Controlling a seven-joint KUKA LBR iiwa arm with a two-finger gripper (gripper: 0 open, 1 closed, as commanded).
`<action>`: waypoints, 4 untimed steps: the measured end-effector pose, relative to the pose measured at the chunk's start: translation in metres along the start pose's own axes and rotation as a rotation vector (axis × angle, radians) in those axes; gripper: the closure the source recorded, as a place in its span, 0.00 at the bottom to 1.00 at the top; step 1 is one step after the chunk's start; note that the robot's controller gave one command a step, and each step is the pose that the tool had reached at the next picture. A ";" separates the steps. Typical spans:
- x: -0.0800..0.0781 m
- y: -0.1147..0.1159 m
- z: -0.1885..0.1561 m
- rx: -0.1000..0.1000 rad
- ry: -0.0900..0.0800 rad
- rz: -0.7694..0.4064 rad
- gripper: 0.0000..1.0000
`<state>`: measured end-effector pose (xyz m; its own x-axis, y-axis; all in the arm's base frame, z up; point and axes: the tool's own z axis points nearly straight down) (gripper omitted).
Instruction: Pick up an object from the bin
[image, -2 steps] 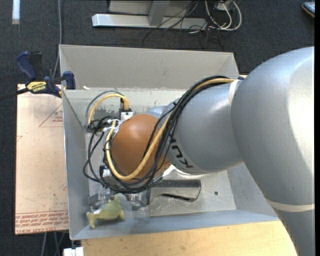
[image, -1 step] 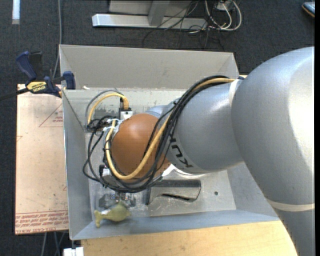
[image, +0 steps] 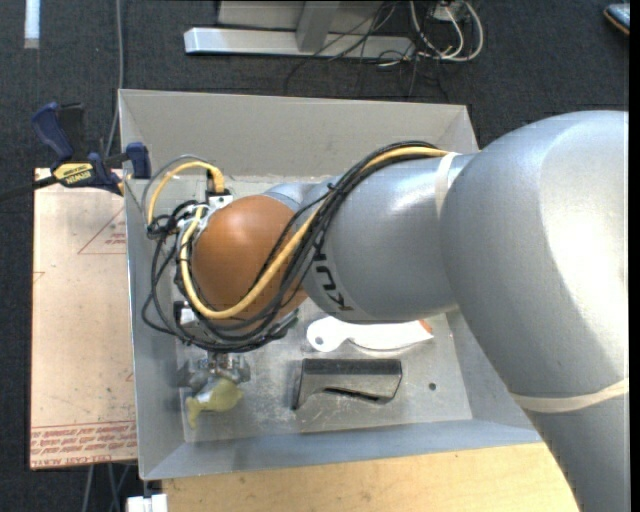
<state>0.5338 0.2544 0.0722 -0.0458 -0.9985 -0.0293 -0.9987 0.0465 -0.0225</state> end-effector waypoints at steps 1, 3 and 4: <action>0.053 -0.002 -0.002 0.007 -0.006 -0.038 1.00; 0.007 0.001 -0.006 0.013 -0.019 0.191 1.00; 0.004 0.004 -0.199 0.024 -0.026 0.034 1.00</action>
Offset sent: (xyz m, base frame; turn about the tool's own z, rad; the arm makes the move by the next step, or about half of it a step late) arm -0.0033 -0.0534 -0.0022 -0.0456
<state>0.5248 0.2448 0.2712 -0.0787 -0.9953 -0.0559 -0.9957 0.0812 -0.0451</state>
